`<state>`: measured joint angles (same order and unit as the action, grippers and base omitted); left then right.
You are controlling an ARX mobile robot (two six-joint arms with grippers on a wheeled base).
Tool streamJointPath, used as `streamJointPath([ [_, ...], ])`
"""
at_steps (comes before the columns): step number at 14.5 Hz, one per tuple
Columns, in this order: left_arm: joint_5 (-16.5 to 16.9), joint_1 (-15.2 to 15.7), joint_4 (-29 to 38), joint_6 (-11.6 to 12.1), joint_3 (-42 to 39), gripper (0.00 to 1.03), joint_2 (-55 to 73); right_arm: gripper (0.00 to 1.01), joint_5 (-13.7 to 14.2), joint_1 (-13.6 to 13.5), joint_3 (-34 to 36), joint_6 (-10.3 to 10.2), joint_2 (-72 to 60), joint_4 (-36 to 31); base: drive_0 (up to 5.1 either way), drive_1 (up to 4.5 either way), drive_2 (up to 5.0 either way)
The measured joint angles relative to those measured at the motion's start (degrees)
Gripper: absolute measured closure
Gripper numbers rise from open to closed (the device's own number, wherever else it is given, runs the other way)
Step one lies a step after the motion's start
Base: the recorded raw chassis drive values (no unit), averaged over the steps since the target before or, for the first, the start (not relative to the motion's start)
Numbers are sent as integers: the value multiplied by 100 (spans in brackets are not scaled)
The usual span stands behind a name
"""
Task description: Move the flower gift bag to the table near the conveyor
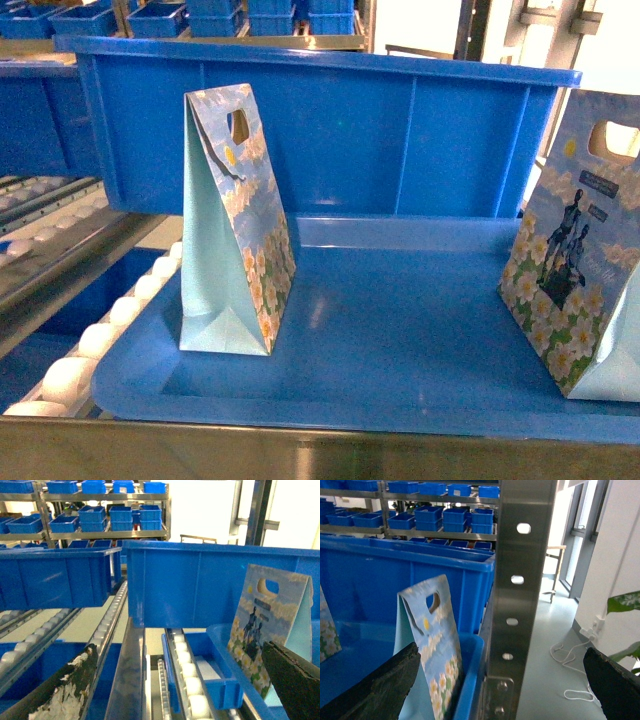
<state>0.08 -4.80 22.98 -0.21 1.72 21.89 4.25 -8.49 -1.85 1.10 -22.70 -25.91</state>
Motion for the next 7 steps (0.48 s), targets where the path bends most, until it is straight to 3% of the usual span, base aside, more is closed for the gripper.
streamJointPath([
  [2,44,-319,1320,-9,522,5,1482,3,293,-411,-553,2,-1233,-887,0,0,0],
  [3,72,-439,1650,-50,813,5,2037,3,426,-634,-800,0,-1491,-839,0,0,0],
  [5,131,-612,1744,-107,1209,5,2660,3,686,-1123,-1259,-31,-1919,-916,0,0,0],
  [7,122,-815,1668,-105,1624,5,3117,3,748,-1412,-1617,-61,-2693,-1128,0,0,0],
])
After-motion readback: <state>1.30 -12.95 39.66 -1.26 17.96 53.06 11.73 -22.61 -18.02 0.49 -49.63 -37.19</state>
